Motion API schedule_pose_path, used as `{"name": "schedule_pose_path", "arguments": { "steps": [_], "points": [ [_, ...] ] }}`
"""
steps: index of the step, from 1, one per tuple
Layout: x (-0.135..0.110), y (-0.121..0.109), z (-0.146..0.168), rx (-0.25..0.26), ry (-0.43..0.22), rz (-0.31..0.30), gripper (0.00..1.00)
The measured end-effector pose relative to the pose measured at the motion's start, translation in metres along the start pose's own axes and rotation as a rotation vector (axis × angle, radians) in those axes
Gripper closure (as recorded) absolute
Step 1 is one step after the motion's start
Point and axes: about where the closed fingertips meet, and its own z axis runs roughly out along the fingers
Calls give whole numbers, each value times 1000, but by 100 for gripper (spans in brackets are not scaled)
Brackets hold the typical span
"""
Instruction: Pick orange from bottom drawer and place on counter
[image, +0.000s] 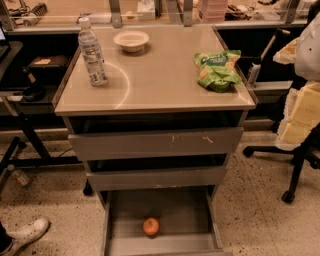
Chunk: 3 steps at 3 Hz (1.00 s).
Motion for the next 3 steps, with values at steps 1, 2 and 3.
{"name": "schedule_pose_path", "arguments": {
  "steps": [1,2,3],
  "points": [
    [0,0,0,0,0,0,0],
    [-1,10,29,-40,-32,7,0],
    [-12,31,93,-109,-60,-14,0]
  ]
}}
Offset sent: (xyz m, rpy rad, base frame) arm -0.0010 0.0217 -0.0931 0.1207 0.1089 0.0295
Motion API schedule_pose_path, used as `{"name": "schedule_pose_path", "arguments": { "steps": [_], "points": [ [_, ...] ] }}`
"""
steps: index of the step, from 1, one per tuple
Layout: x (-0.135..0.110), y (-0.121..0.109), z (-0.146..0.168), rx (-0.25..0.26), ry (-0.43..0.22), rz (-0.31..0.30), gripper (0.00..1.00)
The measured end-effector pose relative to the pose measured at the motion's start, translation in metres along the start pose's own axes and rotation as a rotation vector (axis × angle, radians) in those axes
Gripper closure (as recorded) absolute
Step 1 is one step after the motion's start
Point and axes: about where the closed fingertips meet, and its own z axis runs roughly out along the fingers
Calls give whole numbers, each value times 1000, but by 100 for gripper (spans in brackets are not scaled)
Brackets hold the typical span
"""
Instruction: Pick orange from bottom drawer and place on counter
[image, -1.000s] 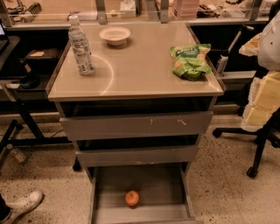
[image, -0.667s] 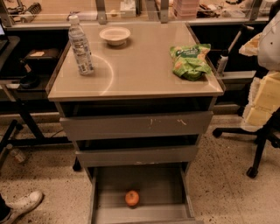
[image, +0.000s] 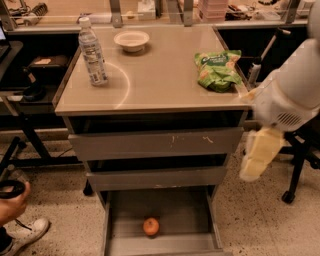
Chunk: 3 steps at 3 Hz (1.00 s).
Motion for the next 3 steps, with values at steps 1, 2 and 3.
{"name": "schedule_pose_path", "arguments": {
  "steps": [1,2,3],
  "points": [
    [-5,31,92,-98,6,-33,0],
    [-5,30,92,-98,5,-33,0],
    [-7,35,110,-125,-40,-19,0]
  ]
}}
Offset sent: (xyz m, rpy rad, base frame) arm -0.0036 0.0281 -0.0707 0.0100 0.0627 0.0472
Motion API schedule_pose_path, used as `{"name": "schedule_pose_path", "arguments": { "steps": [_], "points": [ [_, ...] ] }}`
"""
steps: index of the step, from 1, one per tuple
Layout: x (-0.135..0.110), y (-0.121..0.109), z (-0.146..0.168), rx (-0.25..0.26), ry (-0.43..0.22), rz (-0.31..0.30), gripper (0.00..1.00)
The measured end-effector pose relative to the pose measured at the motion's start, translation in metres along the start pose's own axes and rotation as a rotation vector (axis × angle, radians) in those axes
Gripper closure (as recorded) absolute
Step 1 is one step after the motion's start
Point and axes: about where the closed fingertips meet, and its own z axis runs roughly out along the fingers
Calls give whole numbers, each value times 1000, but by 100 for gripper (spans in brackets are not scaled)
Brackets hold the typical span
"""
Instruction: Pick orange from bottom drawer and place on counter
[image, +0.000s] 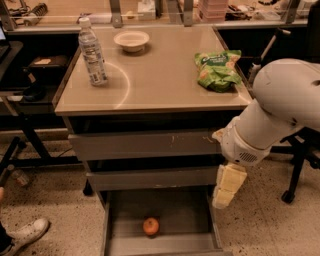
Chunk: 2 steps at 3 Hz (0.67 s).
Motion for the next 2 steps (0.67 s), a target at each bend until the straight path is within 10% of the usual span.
{"name": "schedule_pose_path", "arguments": {
  "steps": [2],
  "points": [
    [-3,-6,131,-96,-114,124,0]
  ]
}}
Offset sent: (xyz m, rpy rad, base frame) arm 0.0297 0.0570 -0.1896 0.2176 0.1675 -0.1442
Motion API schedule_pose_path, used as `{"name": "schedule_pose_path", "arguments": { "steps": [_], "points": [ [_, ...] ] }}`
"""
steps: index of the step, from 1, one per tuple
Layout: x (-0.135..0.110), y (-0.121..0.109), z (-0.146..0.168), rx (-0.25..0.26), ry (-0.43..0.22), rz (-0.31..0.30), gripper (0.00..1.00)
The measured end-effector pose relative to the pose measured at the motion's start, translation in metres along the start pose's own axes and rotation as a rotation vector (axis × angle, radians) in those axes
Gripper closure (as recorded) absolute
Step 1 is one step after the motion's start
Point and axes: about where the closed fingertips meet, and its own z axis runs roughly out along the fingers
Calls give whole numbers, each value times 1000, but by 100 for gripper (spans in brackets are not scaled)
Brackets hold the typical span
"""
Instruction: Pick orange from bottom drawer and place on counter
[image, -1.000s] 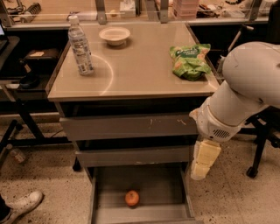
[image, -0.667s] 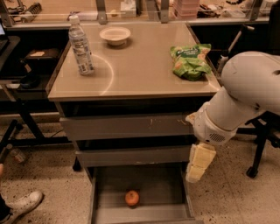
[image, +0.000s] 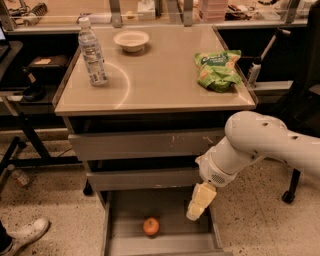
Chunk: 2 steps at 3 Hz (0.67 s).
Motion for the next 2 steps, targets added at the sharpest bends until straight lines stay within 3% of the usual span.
{"name": "schedule_pose_path", "arguments": {
  "steps": [1,2],
  "points": [
    [0,0,0,0,0,0,0],
    [-3,4,48,-50,-71,31,0]
  ]
}}
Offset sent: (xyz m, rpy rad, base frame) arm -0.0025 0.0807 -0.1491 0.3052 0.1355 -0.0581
